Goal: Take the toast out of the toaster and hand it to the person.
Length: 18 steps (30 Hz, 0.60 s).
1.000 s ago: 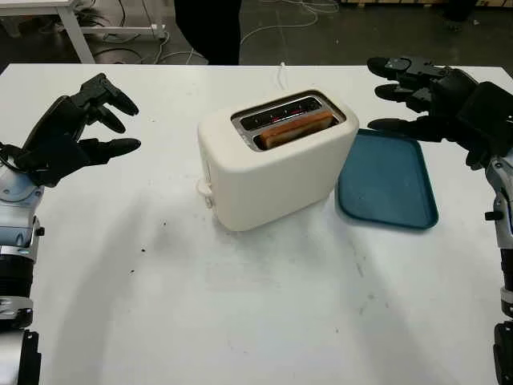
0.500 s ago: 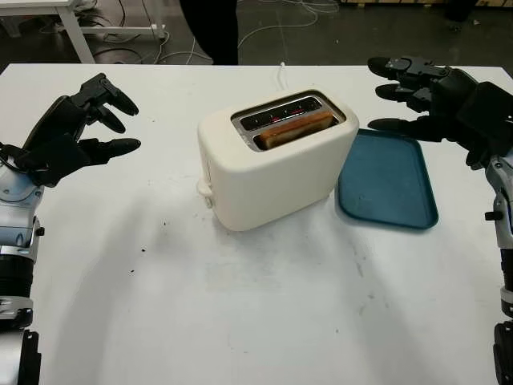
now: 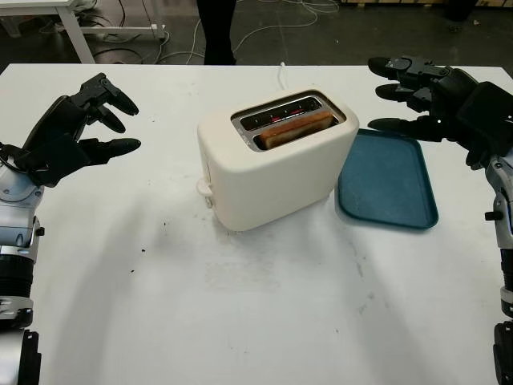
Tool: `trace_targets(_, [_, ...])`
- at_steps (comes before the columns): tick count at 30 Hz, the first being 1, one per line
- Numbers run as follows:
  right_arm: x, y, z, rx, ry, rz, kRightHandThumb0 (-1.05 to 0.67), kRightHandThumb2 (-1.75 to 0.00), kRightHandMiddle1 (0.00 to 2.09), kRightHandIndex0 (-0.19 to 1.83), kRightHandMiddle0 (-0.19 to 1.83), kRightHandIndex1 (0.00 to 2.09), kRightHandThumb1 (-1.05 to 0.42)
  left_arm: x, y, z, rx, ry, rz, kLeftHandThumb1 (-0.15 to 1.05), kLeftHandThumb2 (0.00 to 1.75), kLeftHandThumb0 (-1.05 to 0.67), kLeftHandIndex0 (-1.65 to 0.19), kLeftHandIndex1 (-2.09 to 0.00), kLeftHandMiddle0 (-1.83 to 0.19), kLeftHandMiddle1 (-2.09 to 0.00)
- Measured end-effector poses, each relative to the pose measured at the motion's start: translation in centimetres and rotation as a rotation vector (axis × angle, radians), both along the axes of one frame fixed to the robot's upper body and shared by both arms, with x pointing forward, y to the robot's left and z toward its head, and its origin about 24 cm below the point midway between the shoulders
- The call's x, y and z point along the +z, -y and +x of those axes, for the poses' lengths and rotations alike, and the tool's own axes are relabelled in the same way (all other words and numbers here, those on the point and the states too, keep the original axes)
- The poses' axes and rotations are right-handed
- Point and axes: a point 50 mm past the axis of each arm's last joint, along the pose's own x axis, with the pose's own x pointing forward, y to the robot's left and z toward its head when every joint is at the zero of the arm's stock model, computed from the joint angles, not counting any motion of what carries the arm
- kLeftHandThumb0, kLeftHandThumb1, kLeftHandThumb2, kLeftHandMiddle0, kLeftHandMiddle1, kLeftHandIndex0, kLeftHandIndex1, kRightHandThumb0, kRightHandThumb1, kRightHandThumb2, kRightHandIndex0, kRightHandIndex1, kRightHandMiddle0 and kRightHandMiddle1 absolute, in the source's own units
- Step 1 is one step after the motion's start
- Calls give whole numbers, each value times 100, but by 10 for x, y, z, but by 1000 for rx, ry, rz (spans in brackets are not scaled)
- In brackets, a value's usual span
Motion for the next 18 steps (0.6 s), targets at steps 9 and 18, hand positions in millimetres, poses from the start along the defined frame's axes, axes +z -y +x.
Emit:
trace_targets(9, [0, 0, 0, 0, 0, 0, -70, 0, 0, 0, 32, 59, -81, 0, 0, 0, 0, 0, -2, 92, 22, -105, -9, -157, -12, -166])
trace_targets(18, [0, 0, 0, -1, 0, -1, -72, 0, 1, 1, 33, 60, -81, 0, 0, 0, -1, 0, -4, 92, 21, -105, -9, -157, -12, -165])
